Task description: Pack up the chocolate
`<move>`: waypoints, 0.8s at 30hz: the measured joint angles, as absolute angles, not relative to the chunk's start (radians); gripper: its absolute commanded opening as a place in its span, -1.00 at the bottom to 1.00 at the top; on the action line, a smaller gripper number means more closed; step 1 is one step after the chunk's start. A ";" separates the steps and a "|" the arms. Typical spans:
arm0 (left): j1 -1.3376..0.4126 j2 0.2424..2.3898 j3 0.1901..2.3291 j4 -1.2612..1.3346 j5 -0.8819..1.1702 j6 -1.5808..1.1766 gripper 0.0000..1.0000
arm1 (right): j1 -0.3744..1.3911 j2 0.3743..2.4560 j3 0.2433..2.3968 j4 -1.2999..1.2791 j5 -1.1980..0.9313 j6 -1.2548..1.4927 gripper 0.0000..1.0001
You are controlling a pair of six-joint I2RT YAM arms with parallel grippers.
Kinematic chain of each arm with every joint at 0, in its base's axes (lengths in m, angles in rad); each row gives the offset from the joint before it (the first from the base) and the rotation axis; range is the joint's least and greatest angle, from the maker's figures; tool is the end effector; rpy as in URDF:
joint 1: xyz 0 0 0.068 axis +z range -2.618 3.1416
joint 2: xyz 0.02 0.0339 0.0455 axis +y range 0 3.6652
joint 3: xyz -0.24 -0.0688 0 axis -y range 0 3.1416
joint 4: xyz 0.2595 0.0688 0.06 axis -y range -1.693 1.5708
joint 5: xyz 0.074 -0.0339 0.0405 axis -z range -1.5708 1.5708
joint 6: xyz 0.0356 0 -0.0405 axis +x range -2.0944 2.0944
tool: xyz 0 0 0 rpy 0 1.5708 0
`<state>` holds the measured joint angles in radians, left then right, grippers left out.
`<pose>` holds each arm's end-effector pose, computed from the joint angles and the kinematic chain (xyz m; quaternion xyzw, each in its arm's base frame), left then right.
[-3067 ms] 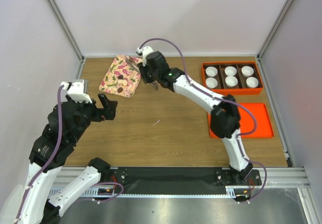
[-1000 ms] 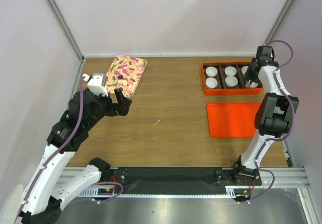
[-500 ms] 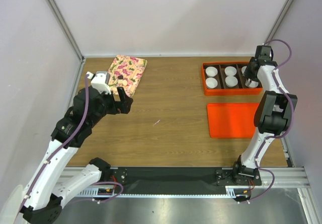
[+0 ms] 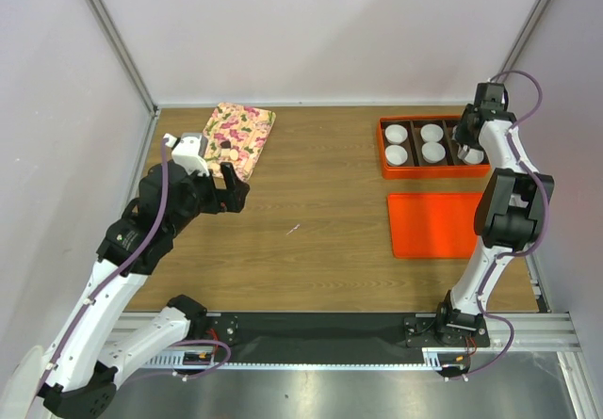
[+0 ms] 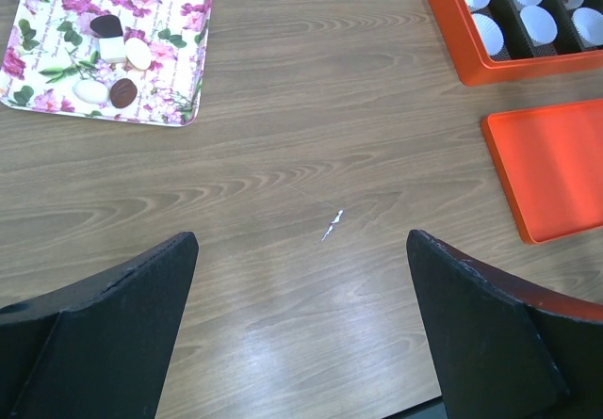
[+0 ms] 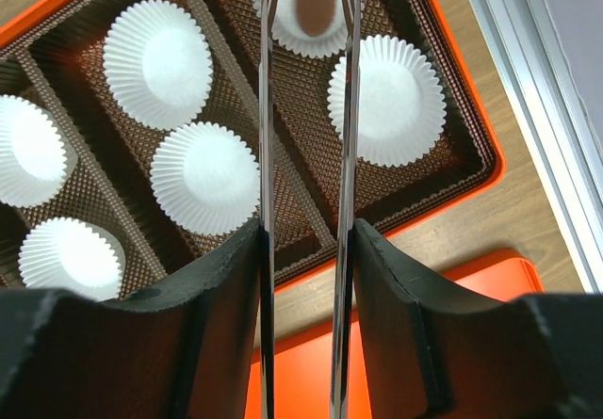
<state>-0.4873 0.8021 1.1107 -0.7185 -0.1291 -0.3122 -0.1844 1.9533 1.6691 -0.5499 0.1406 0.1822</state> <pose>0.1633 -0.0814 0.3784 0.0377 0.8344 -0.1633 0.5251 0.4404 -0.0872 0.2401 0.1945 0.9104 -0.0659 0.3591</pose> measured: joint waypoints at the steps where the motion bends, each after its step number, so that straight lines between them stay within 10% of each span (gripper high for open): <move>1: -0.487 0.802 1.111 -0.719 -0.129 -0.312 0.99 | -0.184 1.953 1.672 -0.551 0.143 0.182 -0.08; 14: -0.487 0.832 1.129 -0.725 -0.171 -0.322 0.99 | -0.044 1.783 1.728 -0.617 0.135 0.210 -0.09; 24: -0.487 0.831 1.148 -0.765 -0.211 -0.358 0.99 | 0.498 1.617 1.644 -0.535 0.102 0.238 -0.07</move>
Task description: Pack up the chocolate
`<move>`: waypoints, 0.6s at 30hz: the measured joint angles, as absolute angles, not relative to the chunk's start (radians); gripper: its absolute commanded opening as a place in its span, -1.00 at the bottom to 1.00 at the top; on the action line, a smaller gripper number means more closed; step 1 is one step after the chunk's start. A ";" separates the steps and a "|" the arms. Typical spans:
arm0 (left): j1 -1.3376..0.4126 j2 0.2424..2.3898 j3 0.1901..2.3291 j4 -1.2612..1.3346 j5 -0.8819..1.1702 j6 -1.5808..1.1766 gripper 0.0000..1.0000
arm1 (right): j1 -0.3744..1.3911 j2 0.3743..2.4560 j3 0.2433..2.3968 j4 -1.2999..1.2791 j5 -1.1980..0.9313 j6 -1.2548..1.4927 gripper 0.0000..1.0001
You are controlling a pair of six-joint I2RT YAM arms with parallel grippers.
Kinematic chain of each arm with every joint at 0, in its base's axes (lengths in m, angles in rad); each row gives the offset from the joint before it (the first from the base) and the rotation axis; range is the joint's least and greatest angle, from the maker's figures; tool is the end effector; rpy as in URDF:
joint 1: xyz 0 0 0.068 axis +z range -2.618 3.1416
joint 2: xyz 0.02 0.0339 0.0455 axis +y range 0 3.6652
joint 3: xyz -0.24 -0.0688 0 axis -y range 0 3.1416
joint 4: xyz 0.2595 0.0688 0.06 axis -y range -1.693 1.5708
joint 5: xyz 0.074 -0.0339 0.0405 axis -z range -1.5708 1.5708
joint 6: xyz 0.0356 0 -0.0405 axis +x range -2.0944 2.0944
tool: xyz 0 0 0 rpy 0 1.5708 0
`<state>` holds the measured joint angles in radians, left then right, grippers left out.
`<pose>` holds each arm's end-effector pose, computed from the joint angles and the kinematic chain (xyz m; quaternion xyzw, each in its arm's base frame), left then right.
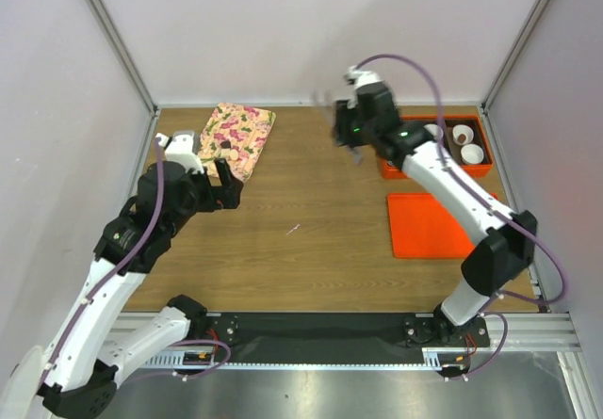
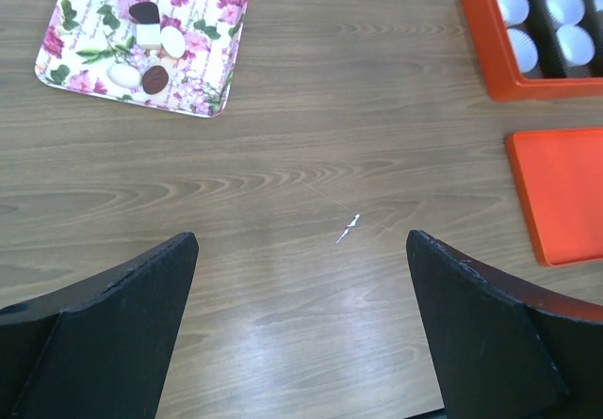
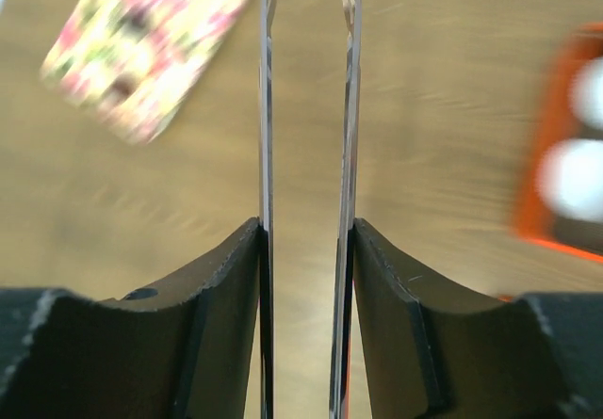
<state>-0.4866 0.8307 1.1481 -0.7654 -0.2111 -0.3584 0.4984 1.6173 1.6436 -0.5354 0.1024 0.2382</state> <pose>0.1662 -0.0795 0.3816 -0.0020 0.8437 -0.1357 0.5194 0.3395 0.1806 0.3667 -0.0860 0.8573 0.1409 0.4876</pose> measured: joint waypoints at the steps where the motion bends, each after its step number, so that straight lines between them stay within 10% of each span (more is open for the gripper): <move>1: -0.486 0.816 1.148 -0.770 -0.212 -0.362 0.99 | 0.549 1.636 1.646 -0.526 0.102 0.241 -0.07; 18: -0.486 0.701 1.167 -0.827 -0.199 -0.392 0.99 | 0.876 2.247 2.017 -0.369 0.150 0.174 0.01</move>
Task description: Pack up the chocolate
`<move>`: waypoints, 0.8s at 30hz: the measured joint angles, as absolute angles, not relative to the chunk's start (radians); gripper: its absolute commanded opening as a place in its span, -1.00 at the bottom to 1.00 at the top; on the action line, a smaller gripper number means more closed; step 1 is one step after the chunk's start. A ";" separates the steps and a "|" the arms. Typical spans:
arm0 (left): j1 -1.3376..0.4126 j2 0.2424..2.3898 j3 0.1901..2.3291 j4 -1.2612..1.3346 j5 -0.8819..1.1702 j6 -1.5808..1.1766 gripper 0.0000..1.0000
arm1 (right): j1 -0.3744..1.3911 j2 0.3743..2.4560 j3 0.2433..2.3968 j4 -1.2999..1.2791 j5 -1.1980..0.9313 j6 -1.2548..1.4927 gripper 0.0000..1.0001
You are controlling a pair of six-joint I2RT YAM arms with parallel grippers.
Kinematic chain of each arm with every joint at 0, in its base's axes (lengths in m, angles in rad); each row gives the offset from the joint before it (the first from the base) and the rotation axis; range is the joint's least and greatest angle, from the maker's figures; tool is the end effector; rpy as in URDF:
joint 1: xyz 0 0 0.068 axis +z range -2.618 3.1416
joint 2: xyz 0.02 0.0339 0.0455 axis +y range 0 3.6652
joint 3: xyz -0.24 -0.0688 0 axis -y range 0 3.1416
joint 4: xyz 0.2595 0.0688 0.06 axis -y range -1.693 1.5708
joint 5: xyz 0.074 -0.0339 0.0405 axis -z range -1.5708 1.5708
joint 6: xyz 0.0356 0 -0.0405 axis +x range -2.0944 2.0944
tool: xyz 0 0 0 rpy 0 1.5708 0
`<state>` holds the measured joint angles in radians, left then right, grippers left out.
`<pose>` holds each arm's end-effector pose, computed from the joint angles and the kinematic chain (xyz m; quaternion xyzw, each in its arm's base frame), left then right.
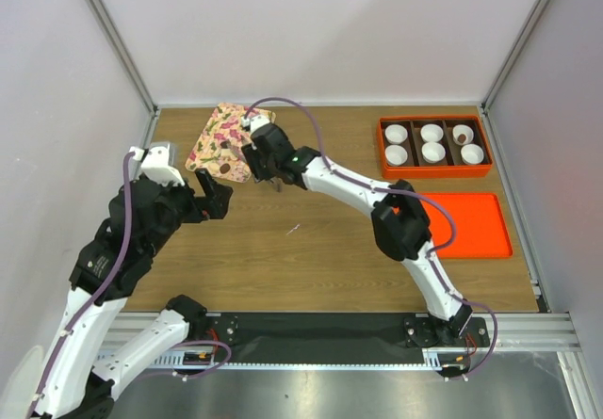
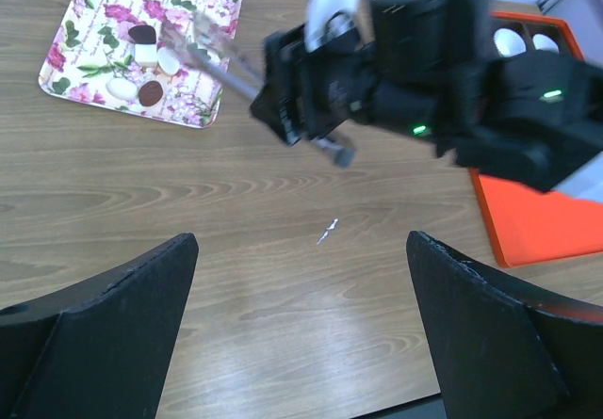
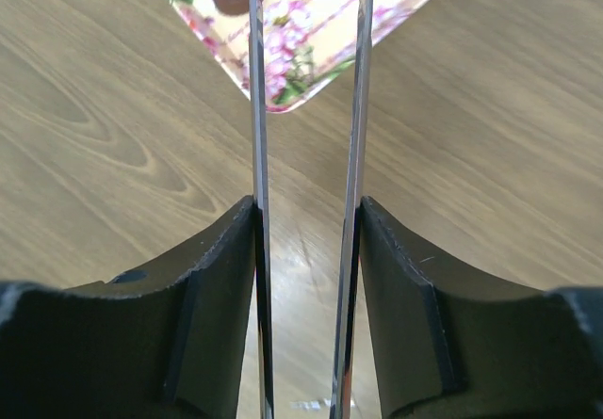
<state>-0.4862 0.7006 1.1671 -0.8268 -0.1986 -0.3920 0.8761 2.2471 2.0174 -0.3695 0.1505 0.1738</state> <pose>0.1299 -0.0607 0.4001 -0.0178 0.8201 -0.1669 0.5471 0.3413 0.4012 0.2384 -0.2704 0.8401 0.1758 0.4362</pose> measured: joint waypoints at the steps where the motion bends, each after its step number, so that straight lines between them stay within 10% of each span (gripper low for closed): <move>1: -0.486 0.696 1.168 -0.827 -0.199 -0.392 0.99 | 0.880 2.267 2.030 -0.370 0.152 0.170 0.01; 24: -0.486 0.685 1.167 -0.829 -0.199 -0.380 1.00 | 0.895 2.437 2.140 -0.372 0.148 0.146 0.01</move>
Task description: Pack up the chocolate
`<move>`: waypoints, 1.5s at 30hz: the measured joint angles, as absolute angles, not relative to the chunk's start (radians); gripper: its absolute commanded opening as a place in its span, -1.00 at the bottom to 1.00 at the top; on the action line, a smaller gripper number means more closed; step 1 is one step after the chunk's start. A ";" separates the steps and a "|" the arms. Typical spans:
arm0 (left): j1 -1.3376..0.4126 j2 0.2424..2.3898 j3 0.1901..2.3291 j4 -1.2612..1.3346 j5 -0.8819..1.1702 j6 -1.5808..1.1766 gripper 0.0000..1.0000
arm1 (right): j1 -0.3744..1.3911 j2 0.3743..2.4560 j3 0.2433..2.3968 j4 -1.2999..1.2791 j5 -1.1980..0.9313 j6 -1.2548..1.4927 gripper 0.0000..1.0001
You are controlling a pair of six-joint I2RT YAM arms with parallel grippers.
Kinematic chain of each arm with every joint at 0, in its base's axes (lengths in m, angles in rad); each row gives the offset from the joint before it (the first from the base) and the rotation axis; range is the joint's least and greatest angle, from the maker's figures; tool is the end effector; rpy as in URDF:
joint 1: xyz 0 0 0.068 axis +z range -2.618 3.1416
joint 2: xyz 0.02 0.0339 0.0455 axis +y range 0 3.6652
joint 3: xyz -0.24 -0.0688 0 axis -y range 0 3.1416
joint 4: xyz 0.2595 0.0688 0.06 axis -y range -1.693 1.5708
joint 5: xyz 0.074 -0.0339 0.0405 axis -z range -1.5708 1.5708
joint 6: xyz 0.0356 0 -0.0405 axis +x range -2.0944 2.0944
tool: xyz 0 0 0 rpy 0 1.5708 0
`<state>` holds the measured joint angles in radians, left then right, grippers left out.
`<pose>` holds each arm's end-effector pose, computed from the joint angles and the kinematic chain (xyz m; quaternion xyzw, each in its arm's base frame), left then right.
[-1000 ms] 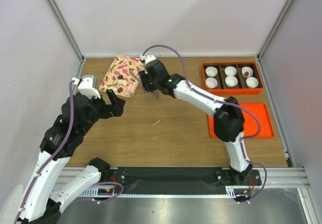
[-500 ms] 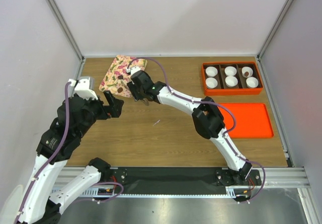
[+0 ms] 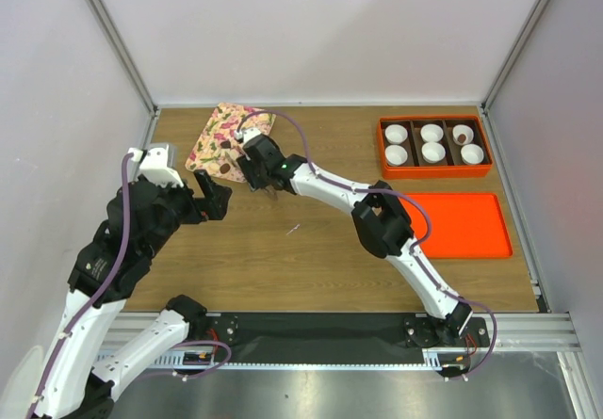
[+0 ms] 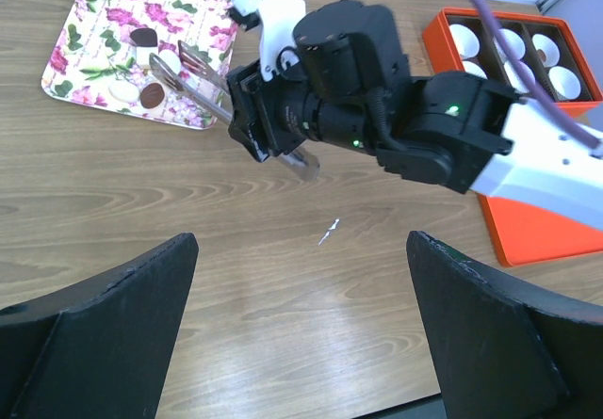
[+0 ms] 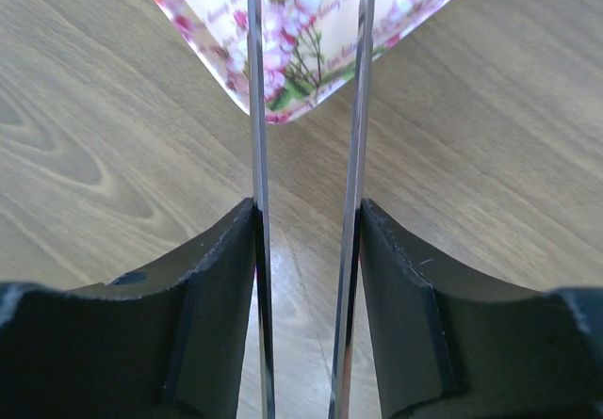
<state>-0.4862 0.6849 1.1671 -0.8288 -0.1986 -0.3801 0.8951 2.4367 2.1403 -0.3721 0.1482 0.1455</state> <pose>0.1259 -0.0586 0.4018 -0.0137 0.8163 -0.1663 0.5530 0.3507 0.4292 0.1829 -0.2985 0.8470 0.1583 0.4104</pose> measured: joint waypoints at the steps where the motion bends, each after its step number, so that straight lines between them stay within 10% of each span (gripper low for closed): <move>1: -0.486 0.684 1.167 -0.829 -0.198 -0.381 0.99 | 0.895 2.447 2.146 -0.373 0.148 0.146 0.00; 22: -0.486 0.674 1.167 -0.826 -0.194 -0.381 0.99 | 0.892 2.437 2.093 -0.365 0.167 0.145 -0.26; 45: -0.486 0.701 1.126 -0.776 -0.160 -0.383 0.99 | 0.670 1.857 1.628 -0.356 0.131 0.158 -0.29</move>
